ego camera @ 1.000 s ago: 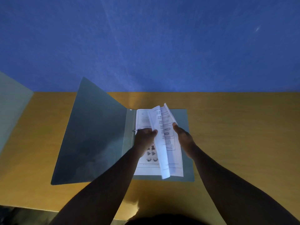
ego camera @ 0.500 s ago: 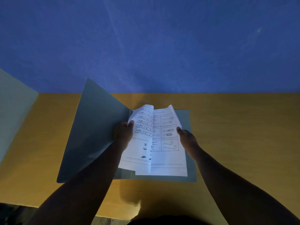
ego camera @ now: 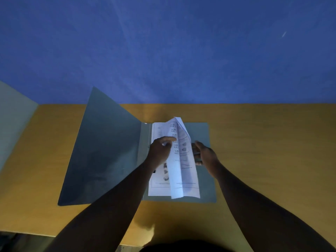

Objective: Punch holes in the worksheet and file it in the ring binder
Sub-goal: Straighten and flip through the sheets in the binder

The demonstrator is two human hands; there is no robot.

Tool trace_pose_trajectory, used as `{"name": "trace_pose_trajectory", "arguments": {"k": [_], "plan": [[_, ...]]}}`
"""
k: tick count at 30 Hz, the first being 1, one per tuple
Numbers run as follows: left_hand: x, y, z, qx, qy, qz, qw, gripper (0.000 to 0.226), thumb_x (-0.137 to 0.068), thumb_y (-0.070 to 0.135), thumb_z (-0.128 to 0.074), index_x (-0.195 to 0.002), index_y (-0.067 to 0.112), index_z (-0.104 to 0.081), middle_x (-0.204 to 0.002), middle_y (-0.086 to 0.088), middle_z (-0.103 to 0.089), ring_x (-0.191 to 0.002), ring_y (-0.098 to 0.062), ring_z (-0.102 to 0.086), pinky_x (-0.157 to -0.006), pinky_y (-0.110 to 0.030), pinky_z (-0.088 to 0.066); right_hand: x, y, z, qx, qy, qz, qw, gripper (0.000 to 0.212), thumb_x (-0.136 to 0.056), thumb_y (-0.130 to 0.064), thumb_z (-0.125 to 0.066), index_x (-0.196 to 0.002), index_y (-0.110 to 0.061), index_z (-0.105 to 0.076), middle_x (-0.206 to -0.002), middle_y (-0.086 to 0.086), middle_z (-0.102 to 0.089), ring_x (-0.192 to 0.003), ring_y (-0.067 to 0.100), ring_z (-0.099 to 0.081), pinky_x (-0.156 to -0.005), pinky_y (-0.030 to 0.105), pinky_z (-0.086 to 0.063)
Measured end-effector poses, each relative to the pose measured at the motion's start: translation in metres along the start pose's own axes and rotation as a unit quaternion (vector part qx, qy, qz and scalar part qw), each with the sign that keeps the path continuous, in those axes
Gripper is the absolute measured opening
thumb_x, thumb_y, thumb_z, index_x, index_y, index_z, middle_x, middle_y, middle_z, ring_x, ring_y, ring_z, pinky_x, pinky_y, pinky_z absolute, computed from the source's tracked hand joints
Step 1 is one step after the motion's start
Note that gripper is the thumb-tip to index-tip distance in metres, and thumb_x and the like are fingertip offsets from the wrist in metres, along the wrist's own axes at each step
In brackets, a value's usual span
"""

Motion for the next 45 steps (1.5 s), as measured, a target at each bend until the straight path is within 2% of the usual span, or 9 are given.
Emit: {"name": "trace_pose_trajectory", "arguments": {"k": [3, 8, 20, 24, 34, 36, 41, 43, 45], "plan": [[0.004, 0.004, -0.010, 0.010, -0.018, 0.016, 1.000, 0.020, -0.094, 0.035, -0.061, -0.107, 0.030, -0.075, -0.121, 0.009, -0.069, -0.109, -0.008, -0.062, -0.083, -0.019, -0.044, -0.001, -0.001, -0.004, 0.014, -0.020, 0.011, 1.000, 0.036, -0.100, -0.041, -0.043, -0.091, -0.018, -0.069, -0.089, 0.003, -0.070, -0.078, 0.020, -0.064, -0.081, 0.036, -0.049], [0.009, 0.014, -0.014, 0.001, 0.000, 0.032, 0.999, 0.046, -0.079, 0.067, -0.066, -0.108, 0.033, -0.074, -0.107, 0.018, -0.063, -0.098, -0.003, -0.055, -0.080, -0.021, -0.042, 0.004, -0.005, -0.009, 0.018, -0.030, 0.017, 0.999, 0.036, -0.101, -0.040, -0.040, -0.091, -0.020, -0.069, -0.086, -0.002, -0.068, -0.077, 0.018, -0.060, -0.081, 0.035, -0.046], [0.007, 0.008, -0.016, 0.018, 0.009, 0.026, 0.999, 0.044, -0.081, 0.058, -0.070, -0.115, 0.030, -0.070, -0.122, 0.005, -0.067, -0.094, -0.009, -0.060, -0.076, -0.021, -0.049, 0.004, -0.005, -0.010, 0.031, -0.037, 0.031, 0.998, 0.037, -0.102, -0.041, -0.039, -0.096, -0.018, -0.068, -0.094, 0.001, -0.069, -0.082, 0.020, -0.063, -0.078, 0.033, -0.048], [0.006, 0.004, -0.018, 0.019, 0.013, 0.020, 1.000, 0.042, -0.083, 0.056, -0.068, -0.115, 0.029, -0.071, -0.124, 0.005, -0.067, -0.096, -0.005, -0.056, -0.068, -0.011, -0.040, 0.003, -0.003, -0.011, 0.034, -0.041, 0.035, 0.998, 0.040, -0.102, -0.042, -0.038, -0.104, -0.015, -0.067, -0.098, 0.002, -0.069, -0.083, 0.021, -0.063, -0.079, 0.033, -0.048], [0.002, -0.013, -0.023, 0.080, 0.008, 0.065, 0.995, 0.042, -0.085, 0.044, -0.074, -0.118, 0.020, -0.070, -0.111, 0.010, -0.065, -0.104, -0.008, -0.058, -0.086, -0.023, -0.045, 0.001, -0.001, -0.007, 0.019, -0.030, 0.019, 0.999, 0.032, -0.099, -0.042, -0.042, -0.101, -0.019, -0.065, -0.099, 0.005, -0.068, -0.089, 0.023, -0.064, -0.080, 0.036, -0.052], [0.002, -0.015, -0.021, 0.115, 0.013, 0.097, 0.988, 0.029, -0.087, 0.034, -0.074, -0.112, 0.017, -0.072, -0.104, 0.008, -0.066, -0.095, -0.009, -0.061, -0.080, -0.024, -0.051, 0.001, 0.001, -0.003, 0.008, -0.009, 0.007, 1.000, 0.033, -0.096, -0.044, -0.049, -0.104, -0.017, -0.066, -0.096, 0.003, -0.068, -0.086, 0.021, -0.065, -0.073, 0.032, -0.051], [0.000, -0.022, -0.004, 0.111, 0.054, 0.126, 0.984, 0.013, -0.088, 0.030, -0.070, -0.081, 0.019, -0.073, -0.080, 0.009, -0.069, -0.081, -0.013, -0.065, -0.080, -0.029, -0.052, -0.005, 0.006, 0.008, 0.036, 0.047, 0.004, 0.998, 0.058, -0.077, -0.063, -0.059, -0.114, -0.021, -0.069, -0.108, 0.000, -0.067, -0.103, 0.023, -0.063, -0.084, 0.035, -0.045], [-0.005, -0.027, 0.011, 0.079, 0.085, 0.132, 0.984, 0.023, -0.089, 0.032, -0.067, -0.067, 0.024, -0.065, -0.072, 0.008, -0.065, -0.074, -0.015, -0.061, -0.079, -0.031, -0.050, -0.005, 0.004, 0.011, 0.067, 0.060, 0.018, 0.996, 0.054, -0.085, -0.060, -0.054, -0.118, -0.019, -0.067, -0.104, -0.001, -0.062, -0.099, 0.021, -0.058, -0.085, 0.033, -0.043], [-0.010, -0.030, 0.029, 0.055, 0.112, 0.139, 0.982, 0.024, -0.091, 0.031, -0.062, -0.074, 0.016, -0.067, -0.077, -0.002, -0.066, -0.076, -0.022, -0.059, -0.073, -0.030, -0.048, -0.006, 0.002, 0.014, 0.107, 0.074, 0.027, 0.991, 0.046, -0.094, -0.052, -0.049, -0.119, -0.016, -0.065, -0.103, 0.001, -0.062, -0.097, 0.023, -0.058, -0.088, 0.034, -0.045]]}}
Point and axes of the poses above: each hand's wrist, its own x-axis away from the middle knuckle, its own z-axis out of the back of the hand, y = z × x, the point moved 5 cm from there along -x, towards the middle knuckle
